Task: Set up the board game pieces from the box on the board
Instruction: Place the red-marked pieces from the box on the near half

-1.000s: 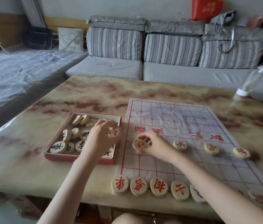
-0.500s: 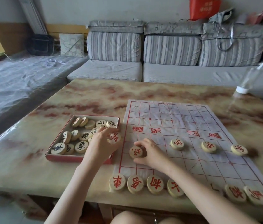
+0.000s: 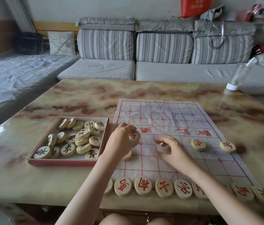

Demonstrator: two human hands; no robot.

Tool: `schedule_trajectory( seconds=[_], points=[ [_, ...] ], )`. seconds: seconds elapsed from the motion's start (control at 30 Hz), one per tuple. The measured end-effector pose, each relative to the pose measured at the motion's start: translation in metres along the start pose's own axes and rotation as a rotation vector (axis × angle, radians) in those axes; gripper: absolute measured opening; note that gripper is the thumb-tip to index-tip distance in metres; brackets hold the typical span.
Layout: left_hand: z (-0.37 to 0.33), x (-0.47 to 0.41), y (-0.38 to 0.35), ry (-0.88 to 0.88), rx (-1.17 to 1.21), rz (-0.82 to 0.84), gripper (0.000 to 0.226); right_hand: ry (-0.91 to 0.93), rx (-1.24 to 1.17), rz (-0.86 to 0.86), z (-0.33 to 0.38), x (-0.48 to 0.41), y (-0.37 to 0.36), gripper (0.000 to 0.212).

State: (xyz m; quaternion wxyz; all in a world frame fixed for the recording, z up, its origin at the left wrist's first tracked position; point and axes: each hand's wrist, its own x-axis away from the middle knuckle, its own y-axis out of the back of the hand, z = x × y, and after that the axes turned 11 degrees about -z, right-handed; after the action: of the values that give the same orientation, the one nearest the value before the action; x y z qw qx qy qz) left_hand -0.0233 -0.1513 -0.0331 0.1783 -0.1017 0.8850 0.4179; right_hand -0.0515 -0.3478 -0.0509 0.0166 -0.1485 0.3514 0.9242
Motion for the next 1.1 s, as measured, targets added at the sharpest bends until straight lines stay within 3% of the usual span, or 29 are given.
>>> schedule_trajectory(
  seconds=[0.43,0.73,1.1],
  points=[
    [-0.004,0.002,-0.037,-0.019,-0.123,0.105,0.049,0.022,-0.02,0.017,-0.018,0.005,0.007,0.036],
    [0.004,0.0,-0.034,-0.021,-0.085,0.061,0.051,0.033,-0.016,0.011,-0.018,0.007,0.009,0.035],
    [0.025,-0.005,0.008,0.052,-0.023,-0.063,0.027,0.039,-0.008,0.018,0.009,-0.007,-0.002,0.034]
  ],
)
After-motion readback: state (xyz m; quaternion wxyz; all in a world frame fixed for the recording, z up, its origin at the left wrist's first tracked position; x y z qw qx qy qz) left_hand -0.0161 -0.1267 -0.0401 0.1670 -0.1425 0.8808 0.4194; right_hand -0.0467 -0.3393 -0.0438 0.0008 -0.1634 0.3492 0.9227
